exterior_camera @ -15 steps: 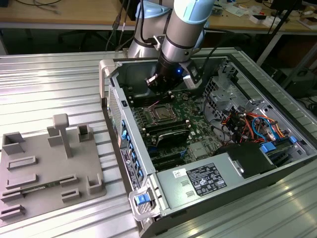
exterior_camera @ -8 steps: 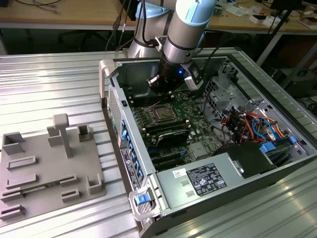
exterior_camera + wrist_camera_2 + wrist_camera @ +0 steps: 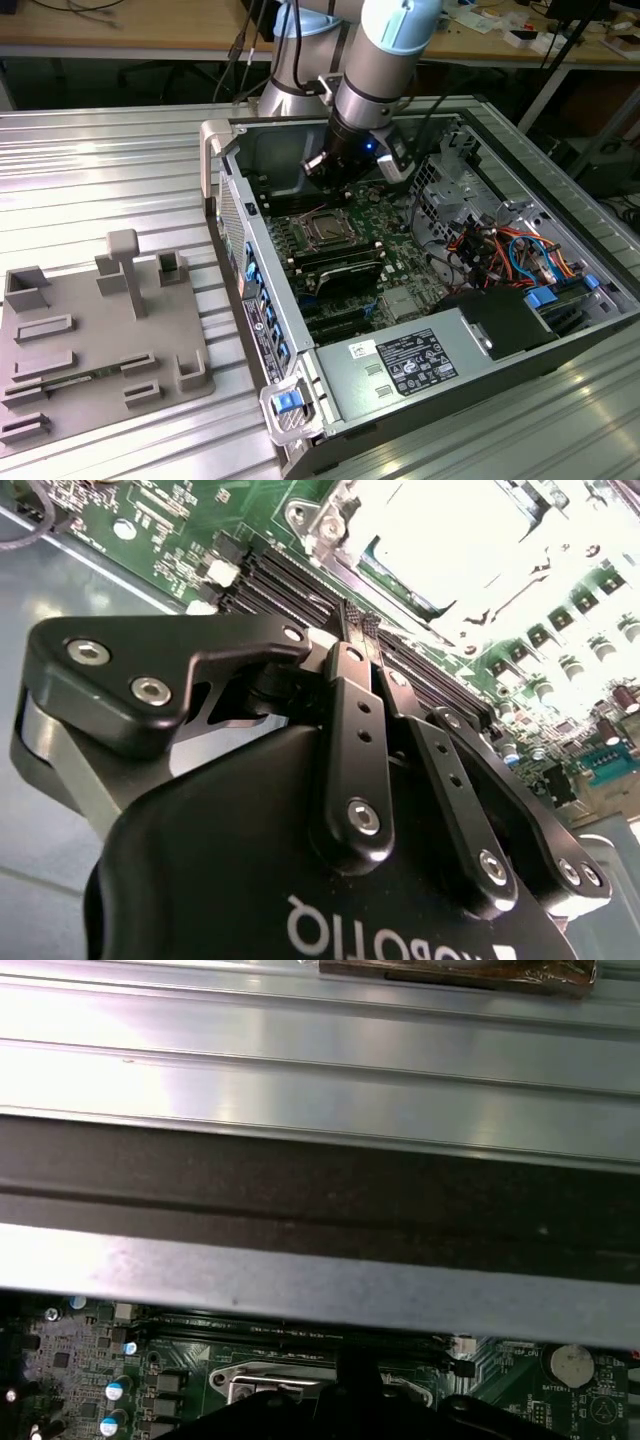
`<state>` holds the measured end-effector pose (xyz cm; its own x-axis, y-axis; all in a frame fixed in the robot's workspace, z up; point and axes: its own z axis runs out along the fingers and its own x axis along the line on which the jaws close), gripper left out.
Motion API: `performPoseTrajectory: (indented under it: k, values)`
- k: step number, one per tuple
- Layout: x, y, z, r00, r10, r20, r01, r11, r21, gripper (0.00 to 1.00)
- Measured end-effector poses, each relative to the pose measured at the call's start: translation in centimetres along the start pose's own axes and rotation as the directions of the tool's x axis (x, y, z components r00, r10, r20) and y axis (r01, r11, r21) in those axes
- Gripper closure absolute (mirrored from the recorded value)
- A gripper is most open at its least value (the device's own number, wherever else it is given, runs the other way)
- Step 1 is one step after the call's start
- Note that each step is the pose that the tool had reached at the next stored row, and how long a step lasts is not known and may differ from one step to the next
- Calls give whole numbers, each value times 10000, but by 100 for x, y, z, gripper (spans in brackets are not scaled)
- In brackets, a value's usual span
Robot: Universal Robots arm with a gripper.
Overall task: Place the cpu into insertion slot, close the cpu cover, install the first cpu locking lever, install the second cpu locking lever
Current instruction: 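Install the first cpu locking lever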
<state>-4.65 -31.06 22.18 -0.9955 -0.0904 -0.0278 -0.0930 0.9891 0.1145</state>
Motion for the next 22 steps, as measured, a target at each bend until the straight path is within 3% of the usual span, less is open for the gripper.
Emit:
performPoseTrajectory:
  k: [4, 5, 7, 14, 22]
  values:
    - [-24, -4, 18, 10000, 0, 0, 0, 10000, 0, 89]
    - [35, 0, 26, 10000, -1, -1, 1, 10000, 1, 89]
    - [42, 3, 32, 10000, -2, 9, 2, 10000, 2, 89]
    - [40, 29, 68, 9999, -18, 143, 18, 10000, 14, 89]
    - [37, 20, 138, 9998, -22, 173, 22, 10000, 19, 89]
